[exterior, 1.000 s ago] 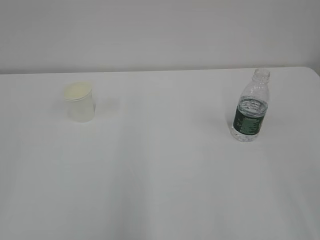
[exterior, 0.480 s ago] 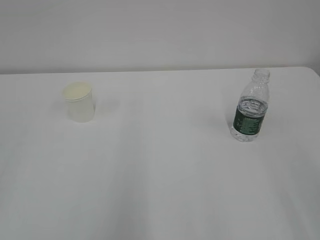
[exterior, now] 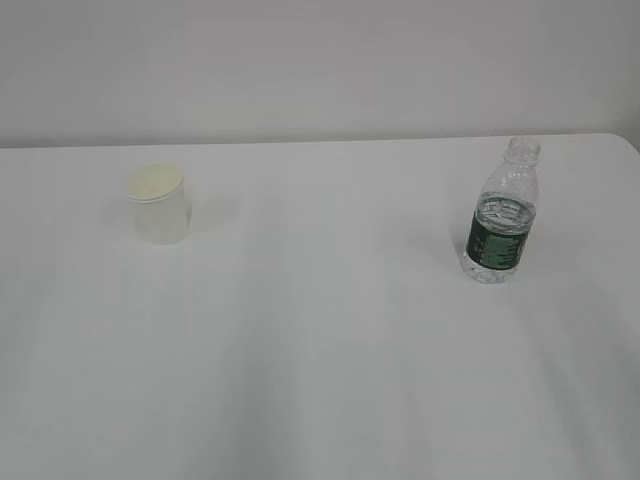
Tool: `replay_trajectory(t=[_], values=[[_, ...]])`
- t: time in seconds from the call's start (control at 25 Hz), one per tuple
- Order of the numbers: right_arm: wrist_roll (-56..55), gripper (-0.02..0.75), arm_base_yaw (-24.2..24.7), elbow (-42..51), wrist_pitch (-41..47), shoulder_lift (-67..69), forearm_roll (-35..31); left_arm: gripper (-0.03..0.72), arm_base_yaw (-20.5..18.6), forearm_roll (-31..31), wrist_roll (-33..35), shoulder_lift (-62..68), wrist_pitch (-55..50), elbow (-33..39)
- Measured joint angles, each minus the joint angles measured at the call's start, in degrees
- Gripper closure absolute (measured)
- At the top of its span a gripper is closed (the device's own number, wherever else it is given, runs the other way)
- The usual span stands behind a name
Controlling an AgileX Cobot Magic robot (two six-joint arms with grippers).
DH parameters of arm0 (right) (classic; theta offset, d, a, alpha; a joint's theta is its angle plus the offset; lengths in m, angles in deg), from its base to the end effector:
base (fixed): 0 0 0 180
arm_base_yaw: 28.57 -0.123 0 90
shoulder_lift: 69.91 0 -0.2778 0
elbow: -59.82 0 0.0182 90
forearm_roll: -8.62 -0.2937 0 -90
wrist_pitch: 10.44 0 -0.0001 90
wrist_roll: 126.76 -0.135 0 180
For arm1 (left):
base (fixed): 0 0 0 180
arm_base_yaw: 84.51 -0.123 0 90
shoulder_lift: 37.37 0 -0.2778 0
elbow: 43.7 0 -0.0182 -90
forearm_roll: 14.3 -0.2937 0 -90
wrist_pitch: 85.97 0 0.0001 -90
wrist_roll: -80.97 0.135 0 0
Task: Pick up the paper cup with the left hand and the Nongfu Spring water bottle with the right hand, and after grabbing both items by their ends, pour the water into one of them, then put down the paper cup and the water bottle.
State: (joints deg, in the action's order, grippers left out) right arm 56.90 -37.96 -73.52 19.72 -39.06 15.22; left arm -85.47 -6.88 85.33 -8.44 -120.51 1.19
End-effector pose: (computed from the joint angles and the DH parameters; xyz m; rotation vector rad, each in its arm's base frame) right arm 0.1718 0.0205 0.3061 -0.2665 1.8571 -0.0540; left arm 0.1619 -0.0072 0.3147 0.0053 1.8872 -0.0787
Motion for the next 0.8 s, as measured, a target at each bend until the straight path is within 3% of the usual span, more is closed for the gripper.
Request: replay_trajectory(t=[0.8], values=[[0.00, 0.202, 0.00, 3.93, -12.56, 9.45, 0.00, 0.183, 0.00, 0.00, 0.00, 14.13, 9.93, 0.00]])
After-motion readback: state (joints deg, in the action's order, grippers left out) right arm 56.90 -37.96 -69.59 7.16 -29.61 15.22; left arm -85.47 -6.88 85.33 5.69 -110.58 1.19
